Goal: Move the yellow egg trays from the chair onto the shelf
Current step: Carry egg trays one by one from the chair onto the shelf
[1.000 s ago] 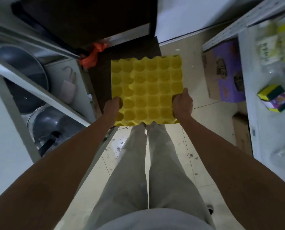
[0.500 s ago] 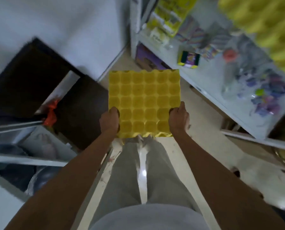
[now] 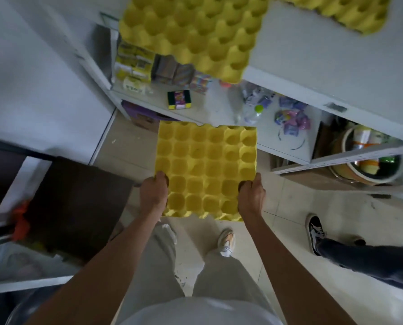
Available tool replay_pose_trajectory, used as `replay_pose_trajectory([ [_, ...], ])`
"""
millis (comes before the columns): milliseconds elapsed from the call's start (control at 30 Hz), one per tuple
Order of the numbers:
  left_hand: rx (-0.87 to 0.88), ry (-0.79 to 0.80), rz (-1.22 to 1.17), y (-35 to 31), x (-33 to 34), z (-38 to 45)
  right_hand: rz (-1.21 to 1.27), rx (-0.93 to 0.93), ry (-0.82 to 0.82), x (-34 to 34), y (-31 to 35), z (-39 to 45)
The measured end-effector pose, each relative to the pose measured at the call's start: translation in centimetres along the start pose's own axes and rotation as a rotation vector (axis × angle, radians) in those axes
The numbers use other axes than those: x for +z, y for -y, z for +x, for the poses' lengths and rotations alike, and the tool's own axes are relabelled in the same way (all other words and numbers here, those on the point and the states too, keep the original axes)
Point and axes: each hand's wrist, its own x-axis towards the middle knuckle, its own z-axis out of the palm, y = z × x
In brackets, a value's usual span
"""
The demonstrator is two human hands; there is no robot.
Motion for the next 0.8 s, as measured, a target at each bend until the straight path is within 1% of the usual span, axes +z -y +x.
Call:
replay_pose_trajectory([
  [133,0.113,0.068,0.022,-2.1,4.8,-5.4,0.062,0.028,-0.029,-8.0,-4.4,0.7],
  [233,0.193,0.124,0.04,-3.4,7.0,-8.6,0.105,0.033,-0.02,-13.0,-7.6,0.9],
  [333,0.254,0.166,0.036,-5.2,7.8,-11.5,0.133,0.026,0.008,-17.3,-10.2,0.8],
  [467,0.339,0.186,-0.003,-8.2,7.5,-15.2,0.246,0.066,-0.033,-21.2,-12.0,-0.6],
  [600,0.483,0.232,-0.021,-12.2,6.0,-16.6,0.341,0.054,-0.056,-23.1,-10.8,-1.1],
  [700,0.52,0.252,-0.029,-15.4,4.8,-16.2,0.399,0.025,-0.091,-23.8,-8.7,-1.1],
  [800,0.589,0.217,0.04,-18.5,4.0,-15.6,0.422,-0.023,-0.143,-24.7,-5.6,0.0],
])
